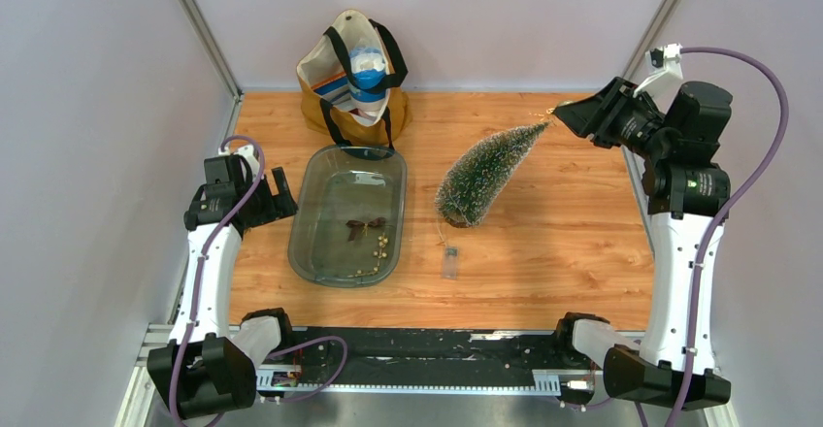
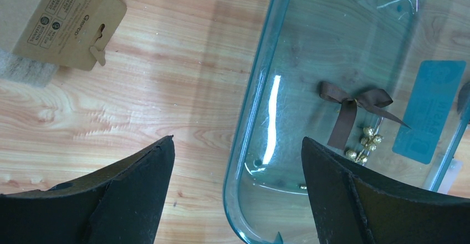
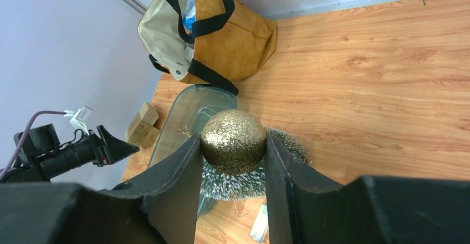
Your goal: Decorate the small christmas tree
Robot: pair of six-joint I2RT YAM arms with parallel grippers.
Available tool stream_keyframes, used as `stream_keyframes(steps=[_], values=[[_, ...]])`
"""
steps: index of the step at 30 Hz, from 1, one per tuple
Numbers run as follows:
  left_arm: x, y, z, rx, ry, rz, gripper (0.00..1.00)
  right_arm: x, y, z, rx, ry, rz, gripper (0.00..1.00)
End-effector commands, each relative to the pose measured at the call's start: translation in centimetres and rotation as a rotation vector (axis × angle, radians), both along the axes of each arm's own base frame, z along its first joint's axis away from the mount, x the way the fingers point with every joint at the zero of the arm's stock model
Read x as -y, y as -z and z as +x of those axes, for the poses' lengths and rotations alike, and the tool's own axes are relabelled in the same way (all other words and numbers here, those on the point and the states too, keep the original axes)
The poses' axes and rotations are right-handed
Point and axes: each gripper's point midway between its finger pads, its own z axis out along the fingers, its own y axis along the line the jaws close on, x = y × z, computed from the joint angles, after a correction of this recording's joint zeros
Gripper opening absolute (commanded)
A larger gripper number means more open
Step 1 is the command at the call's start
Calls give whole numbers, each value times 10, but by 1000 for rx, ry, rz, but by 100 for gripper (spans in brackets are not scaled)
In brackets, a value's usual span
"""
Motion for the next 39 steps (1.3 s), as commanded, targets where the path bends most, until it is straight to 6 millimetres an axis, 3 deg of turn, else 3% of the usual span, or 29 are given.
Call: stream_keyframes(steps=[1, 18, 26, 39], values=[[-2, -5, 6, 35, 16, 15, 92, -4, -12, 1, 43, -27, 24, 28], [-1, -5, 7, 36, 18, 9, 92, -9, -23, -19, 80, -35, 17, 29], [-1, -4, 7, 33, 20, 7, 91, -7, -12, -9, 43, -36, 24, 29], [-1, -3, 8, 29, 22, 2, 91, -5, -12, 4, 50, -31, 45, 31]])
